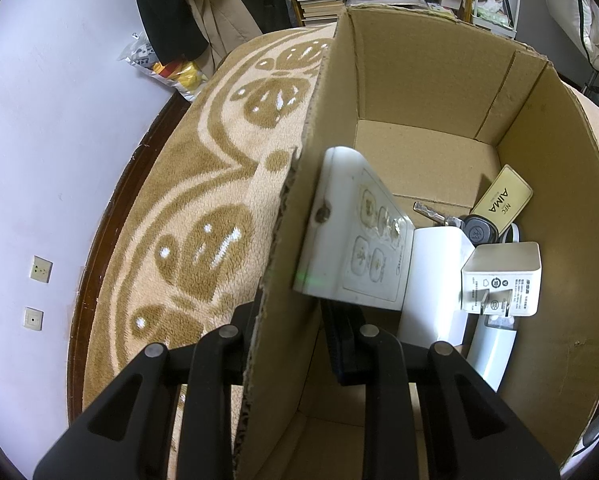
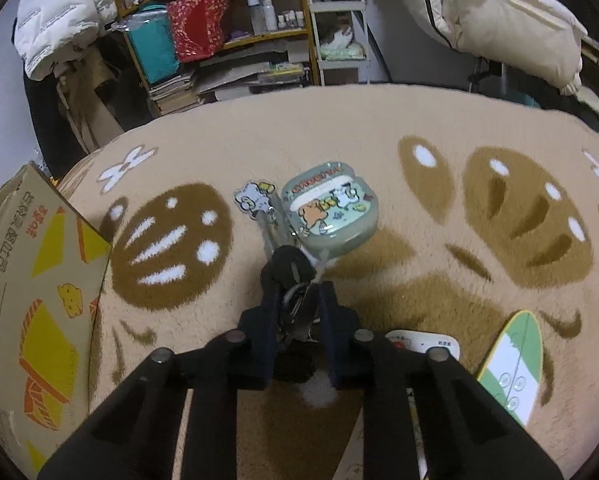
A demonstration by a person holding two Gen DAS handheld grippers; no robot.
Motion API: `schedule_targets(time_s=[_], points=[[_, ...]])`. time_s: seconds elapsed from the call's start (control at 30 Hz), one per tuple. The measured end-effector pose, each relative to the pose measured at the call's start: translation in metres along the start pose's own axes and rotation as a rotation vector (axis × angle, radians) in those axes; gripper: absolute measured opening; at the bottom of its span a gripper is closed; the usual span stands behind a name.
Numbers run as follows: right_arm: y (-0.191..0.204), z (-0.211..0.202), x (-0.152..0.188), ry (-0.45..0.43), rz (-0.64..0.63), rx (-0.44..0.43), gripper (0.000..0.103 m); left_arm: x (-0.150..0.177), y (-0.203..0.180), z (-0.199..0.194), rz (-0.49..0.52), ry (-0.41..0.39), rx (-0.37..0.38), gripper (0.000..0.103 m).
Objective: Organize rigid objects
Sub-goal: 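Grasp the key ring with the right tool, then carry the keys into the box and open the right tool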
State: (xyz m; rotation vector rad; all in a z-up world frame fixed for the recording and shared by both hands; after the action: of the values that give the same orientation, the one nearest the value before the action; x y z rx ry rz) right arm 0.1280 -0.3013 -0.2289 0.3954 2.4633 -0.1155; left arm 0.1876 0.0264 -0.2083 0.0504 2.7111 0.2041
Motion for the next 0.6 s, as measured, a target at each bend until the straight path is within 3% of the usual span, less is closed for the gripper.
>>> schedule_targets(time_s=[0.13,0.37,0.6], points=[[0.005,-0.012,-0.010,-0.033,-0.022,0.009,0.010,0.000,0.000,0.000,0.001,0.000,0.000,0.024],[0.023,-0.033,-0.028,-0.097,-0.067,0.014,0.009,0.000,0.000,0.000,0.000,0.000,0.001,0.024],[0.044,-0.074,-0.053,-0.219,-0.061,-0.003,0.009,0.000,0.000,0.001,-0.001,0.002,0.001,0.024]])
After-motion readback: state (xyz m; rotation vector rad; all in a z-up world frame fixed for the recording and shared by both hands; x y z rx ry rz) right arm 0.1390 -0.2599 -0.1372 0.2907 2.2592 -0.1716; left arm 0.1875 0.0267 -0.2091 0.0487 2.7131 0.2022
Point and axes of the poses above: each gripper's, at about its wrist camera, not at the fingertips, and z roughly the way its jaws point, y to its left, x to its underside, the point moved 7 cm from there along z, roughly the way its jaws point, and after that the axes turned 11 degrees about -z, right-handed, at the moved point
